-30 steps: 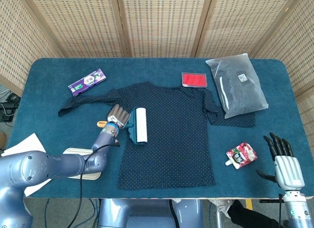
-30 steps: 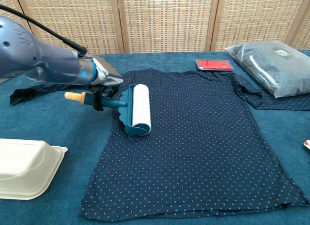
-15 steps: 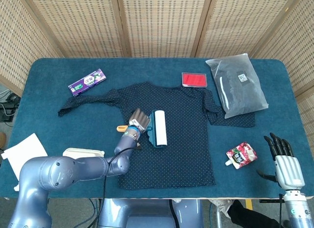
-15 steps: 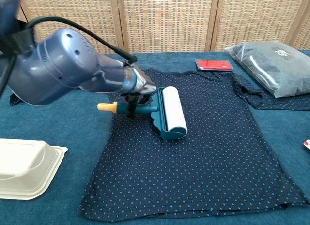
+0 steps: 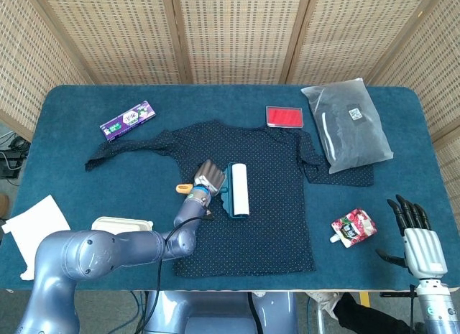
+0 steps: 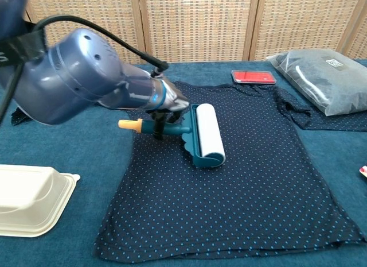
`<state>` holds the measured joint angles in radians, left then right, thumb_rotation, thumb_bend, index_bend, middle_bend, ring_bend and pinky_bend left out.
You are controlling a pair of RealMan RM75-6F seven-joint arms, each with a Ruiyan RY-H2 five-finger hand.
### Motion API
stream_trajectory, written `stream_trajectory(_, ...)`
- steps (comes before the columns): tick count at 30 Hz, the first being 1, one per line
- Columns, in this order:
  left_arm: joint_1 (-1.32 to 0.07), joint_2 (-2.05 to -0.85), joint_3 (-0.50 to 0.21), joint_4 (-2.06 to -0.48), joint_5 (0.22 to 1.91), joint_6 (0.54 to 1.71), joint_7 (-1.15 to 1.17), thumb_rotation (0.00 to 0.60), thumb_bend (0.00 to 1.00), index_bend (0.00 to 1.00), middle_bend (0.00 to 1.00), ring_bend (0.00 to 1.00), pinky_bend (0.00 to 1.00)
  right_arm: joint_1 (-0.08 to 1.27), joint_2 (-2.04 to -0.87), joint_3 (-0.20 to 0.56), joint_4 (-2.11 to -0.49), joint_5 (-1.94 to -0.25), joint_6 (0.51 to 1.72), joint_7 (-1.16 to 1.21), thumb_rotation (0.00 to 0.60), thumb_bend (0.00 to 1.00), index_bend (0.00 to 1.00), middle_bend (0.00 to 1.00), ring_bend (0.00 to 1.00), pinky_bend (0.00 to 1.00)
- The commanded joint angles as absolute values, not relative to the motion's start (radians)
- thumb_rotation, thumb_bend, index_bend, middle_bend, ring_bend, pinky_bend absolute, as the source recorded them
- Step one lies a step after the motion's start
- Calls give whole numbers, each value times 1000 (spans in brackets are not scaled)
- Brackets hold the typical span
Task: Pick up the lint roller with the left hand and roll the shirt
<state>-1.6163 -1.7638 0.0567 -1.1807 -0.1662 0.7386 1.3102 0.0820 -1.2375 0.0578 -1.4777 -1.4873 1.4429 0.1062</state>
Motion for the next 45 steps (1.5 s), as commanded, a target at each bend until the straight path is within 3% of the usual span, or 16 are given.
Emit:
stream_trajectory(1, -1570, -1696, 88, -1257, -132, 779, 1279, 600, 410, 871, 915, 749, 662, 81, -1238, 53, -1486, -1497, 1450, 94, 600, 129, 0, 0, 0, 0)
stream_trajectory(9, -1470, -1559, 121, -1386, 7, 826, 1168, 600, 411, 871, 909, 745, 652, 78, -1241, 45, -1500, -1516, 1462, 64, 600, 130, 0, 0, 0, 0)
stream_trajectory(16, -1359, -1464, 116, -1472, 219, 916, 1005, 600, 376, 808, 732, 630, 559, 77, -1246, 40, -1508, -1532, 1473, 41, 600, 130, 0, 0, 0, 0)
stream_trajectory(21, -1251, -1389, 133, -1523, 390, 943, 870, 600, 391, 819, 727, 627, 535, 74, -1247, 32, -1520, -1553, 1489, 19, 600, 130, 0, 0, 0, 0)
stream_trajectory(28, -1183, -1360, 145, -1513, 496, 933, 800, 600, 397, 806, 693, 599, 497, 69, -1247, 27, -1532, -1572, 1507, 0, 600, 129, 0, 0, 0, 0)
stream_trajectory(31, -1165, -1356, 146, -1504, 515, 933, 787, 600, 370, 661, 556, 497, 397, 68, -1247, 26, -1538, -1579, 1514, -8, 600, 129, 0, 0, 0, 0)
stream_trajectory(33, -1153, -1357, 146, -1492, 530, 938, 779, 600, 291, 449, 363, 332, 306, 66, -1247, 24, -1541, -1584, 1519, -14, 600, 129, 0, 0, 0, 0)
stream_trajectory(34, -1143, -1362, 149, -1478, 547, 951, 781, 600, 213, 335, 212, 195, 216, 65, -1247, 23, -1543, -1586, 1521, -18, 600, 129, 0, 0, 0, 0)
stream_trajectory(35, -1137, -1368, 153, -1465, 561, 963, 787, 600, 131, 247, 90, 81, 113, 64, -1247, 23, -1544, -1588, 1523, -21, 600, 129, 0, 0, 0, 0)
stream_trajectory(36, -1126, -1380, 156, -1446, 580, 977, 792, 600, 90, 208, 36, 30, 57, 63, -1247, 22, -1546, -1589, 1524, -24, 600, 130, 0, 0, 0, 0)
stream_trajectory(37, -1119, -1390, 158, -1433, 590, 987, 795, 600, 48, 150, 0, 0, 8, 63, -1247, 22, -1546, -1590, 1526, -27, 600, 130, 0, 0, 0, 0)
stream_trajectory(40, -1092, -1423, 146, -1393, 619, 1014, 781, 600, 24, 23, 0, 0, 0, 61, -1248, 21, -1549, -1595, 1531, -35, 600, 130, 0, 0, 0, 0)
stream_trajectory(45, -1045, -1465, 125, -1330, 695, 1050, 728, 600, 16, 0, 0, 0, 0, 58, -1245, 18, -1557, -1605, 1540, -39, 600, 129, 0, 0, 0, 0)
